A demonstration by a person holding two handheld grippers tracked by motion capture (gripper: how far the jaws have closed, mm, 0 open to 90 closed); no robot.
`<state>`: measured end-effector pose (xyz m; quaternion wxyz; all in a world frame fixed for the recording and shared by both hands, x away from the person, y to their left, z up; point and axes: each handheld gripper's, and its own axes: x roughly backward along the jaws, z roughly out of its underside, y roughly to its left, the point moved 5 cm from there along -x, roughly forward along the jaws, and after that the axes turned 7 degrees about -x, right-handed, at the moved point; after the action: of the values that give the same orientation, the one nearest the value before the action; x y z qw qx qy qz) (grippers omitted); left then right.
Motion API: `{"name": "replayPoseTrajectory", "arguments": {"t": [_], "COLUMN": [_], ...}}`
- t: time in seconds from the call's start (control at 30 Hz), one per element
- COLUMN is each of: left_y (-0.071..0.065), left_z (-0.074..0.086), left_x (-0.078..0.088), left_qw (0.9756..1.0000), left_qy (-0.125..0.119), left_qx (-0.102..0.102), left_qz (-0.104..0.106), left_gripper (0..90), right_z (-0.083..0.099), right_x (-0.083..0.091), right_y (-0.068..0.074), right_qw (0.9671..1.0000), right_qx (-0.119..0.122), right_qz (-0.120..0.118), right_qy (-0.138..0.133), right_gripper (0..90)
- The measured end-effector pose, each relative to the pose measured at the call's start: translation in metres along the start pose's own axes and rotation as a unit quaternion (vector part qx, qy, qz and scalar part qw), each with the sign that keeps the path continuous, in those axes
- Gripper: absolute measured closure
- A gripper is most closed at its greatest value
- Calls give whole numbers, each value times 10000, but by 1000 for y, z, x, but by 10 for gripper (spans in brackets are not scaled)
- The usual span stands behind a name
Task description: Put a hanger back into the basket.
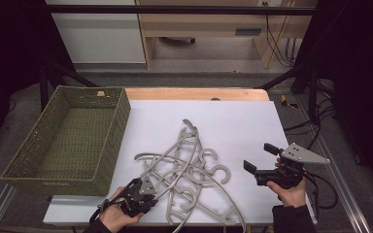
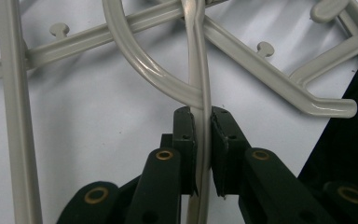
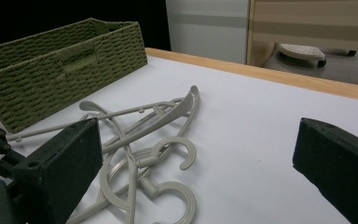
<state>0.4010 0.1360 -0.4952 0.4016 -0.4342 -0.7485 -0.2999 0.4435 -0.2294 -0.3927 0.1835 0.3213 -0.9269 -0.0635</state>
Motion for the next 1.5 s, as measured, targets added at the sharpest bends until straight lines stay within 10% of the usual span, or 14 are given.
{"name": "replayPoseTrajectory", "arguments": {"t": [0.73,1.5], "left_y": [-3,6], "left_z": [-6,-26], "left_x": [18,72], "left_qw": [9995,9919], "left_qy": [-262,-1247], "left_qx": [-101,72], "left_qz": [-162,-215], "left_gripper": [815,817], "right_z": [1,1], "right_x": [-1,-1], "right_y": [-2,-2], "right_qw": [10000,10000], "right_qx": [6,9], "right_qz": [28,32], "right_qy": [25,22], "right_gripper": [18,20]}}
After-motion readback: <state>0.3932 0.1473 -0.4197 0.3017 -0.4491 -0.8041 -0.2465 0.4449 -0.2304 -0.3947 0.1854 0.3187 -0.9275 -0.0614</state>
